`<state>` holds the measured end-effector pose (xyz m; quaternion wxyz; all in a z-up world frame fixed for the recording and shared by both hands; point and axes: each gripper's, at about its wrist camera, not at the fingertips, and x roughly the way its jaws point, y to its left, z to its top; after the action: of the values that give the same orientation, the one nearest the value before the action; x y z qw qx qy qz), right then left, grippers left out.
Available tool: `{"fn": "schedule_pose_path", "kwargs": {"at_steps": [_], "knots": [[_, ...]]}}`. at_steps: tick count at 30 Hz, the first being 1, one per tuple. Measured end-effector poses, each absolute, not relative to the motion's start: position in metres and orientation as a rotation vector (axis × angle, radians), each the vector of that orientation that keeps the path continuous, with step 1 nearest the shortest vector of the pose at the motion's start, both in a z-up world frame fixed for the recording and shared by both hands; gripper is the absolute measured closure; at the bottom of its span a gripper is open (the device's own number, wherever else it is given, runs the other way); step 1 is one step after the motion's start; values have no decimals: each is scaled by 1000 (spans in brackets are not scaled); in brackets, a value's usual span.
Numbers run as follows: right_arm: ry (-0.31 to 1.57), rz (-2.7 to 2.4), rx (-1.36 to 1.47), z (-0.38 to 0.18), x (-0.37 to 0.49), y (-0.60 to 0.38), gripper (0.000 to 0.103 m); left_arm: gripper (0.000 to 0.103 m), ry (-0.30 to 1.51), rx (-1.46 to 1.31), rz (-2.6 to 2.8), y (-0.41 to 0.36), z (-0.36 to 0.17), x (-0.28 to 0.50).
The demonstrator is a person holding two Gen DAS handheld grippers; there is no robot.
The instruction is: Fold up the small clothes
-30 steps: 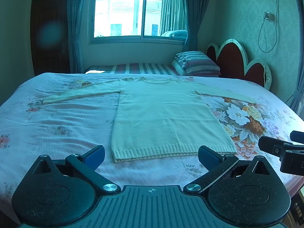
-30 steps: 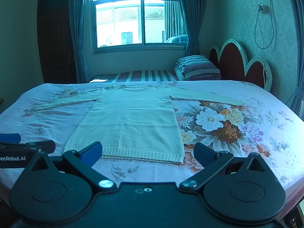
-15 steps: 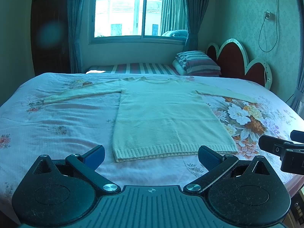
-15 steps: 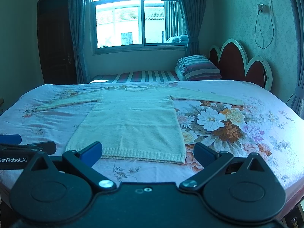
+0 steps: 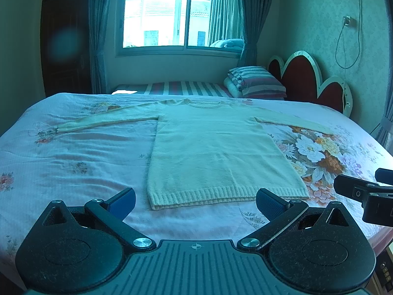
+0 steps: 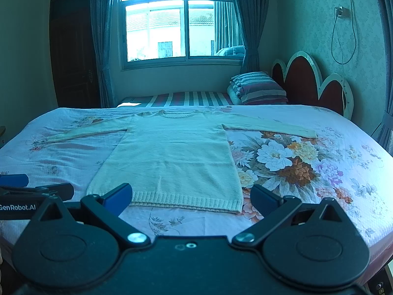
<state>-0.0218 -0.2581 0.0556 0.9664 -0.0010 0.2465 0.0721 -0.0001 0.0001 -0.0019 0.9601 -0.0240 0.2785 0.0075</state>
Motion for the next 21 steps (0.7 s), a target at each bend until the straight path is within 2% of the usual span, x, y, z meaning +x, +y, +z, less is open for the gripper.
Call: {"fn": "schedule_pose_path", "kwargs": {"at_steps": [12, 21], "knots": [[499, 154, 6, 55, -19, -258, 0, 0, 575, -52, 14, 5, -4, 5], [426, 95, 56, 65, 22, -297, 1, 0, 509, -152, 8, 28, 7, 63]]}}
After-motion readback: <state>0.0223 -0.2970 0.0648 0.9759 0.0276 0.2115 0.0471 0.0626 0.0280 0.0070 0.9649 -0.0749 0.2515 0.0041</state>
